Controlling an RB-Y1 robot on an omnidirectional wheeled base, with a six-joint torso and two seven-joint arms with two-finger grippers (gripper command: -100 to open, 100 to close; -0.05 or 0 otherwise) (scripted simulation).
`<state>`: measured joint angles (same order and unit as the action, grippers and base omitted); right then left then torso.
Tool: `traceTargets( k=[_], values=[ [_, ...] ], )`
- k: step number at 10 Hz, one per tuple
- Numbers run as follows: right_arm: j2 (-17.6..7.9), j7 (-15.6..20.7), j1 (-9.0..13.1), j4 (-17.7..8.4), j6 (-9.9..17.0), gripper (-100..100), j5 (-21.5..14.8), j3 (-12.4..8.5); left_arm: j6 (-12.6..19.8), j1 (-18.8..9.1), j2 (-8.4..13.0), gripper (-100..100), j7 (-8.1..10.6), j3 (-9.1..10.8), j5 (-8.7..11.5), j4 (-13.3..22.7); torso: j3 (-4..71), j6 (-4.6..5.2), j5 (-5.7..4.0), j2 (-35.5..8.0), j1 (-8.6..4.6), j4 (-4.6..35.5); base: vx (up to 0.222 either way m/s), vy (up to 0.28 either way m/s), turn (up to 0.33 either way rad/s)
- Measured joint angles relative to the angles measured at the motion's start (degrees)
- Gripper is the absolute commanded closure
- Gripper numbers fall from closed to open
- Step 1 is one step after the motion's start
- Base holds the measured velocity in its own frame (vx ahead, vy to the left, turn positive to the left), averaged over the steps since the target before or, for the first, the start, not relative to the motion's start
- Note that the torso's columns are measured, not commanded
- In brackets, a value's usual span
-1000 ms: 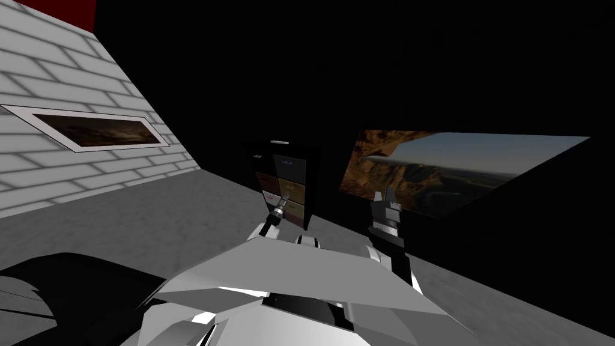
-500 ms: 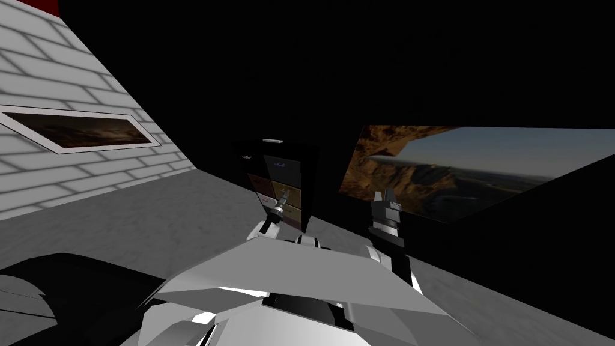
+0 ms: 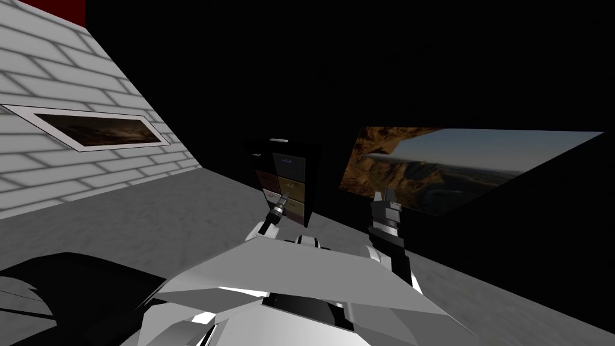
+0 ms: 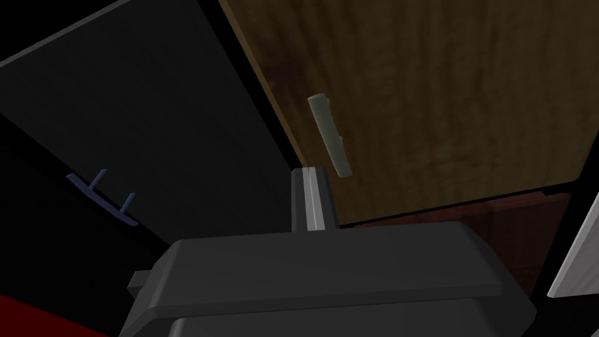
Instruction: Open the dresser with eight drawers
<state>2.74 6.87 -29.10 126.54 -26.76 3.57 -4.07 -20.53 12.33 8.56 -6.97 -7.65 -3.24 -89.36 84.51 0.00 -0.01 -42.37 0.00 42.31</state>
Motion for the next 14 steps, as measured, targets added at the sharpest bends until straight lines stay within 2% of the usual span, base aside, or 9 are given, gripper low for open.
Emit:
traceTargets(
  k=[1,6,8,9,14],
  values=[
    [0.0,0.0,-0.02,0.0,0.0,0,0.0,0.0,0.05,0.06,0.03,-100,0.02,-0.02,0.0,-0.06,0.26,0.01,0.0,0.46,-0.06,-0.11,0.072,-0.016,-0.026],
    [0.0,0.0,-0.06,0.01,-0.01,0,0.0,-0.01,0.35,-1.43,-0.59,-100,0.21,0.66,0.29,2.05,0.01,0.0,-0.02,0.02,-0.11,-0.01,0.149,-0.003,-0.017],
    [0.0,0.0,-0.04,0.01,-0.01,0,0.0,0.0,1.26,-1.71,-0.59,-100,0.23,0.75,0.33,1.25,-0.11,0.01,-0.01,-0.15,-0.05,0.06,0.081,-0.024,-0.011],
    [0.0,0.0,-0.04,0.01,-0.01,0,0.0,0.0,1.55,-1.76,-0.59,100,0.24,0.75,0.34,1.12,-0.07,-0.01,0.01,-0.12,0.02,0.02,0.01,-0.004,0.001],
    [0.0,0.0,-0.01,0.0,0.0,0,0.0,0.0,2.28,-0.34,0.18,100,0.63,0.08,0.48,-0.84,-0.1,-0.02,-0.07,-0.19,-0.1,0.13,-0.151,0.028,0.021]
  ],
)
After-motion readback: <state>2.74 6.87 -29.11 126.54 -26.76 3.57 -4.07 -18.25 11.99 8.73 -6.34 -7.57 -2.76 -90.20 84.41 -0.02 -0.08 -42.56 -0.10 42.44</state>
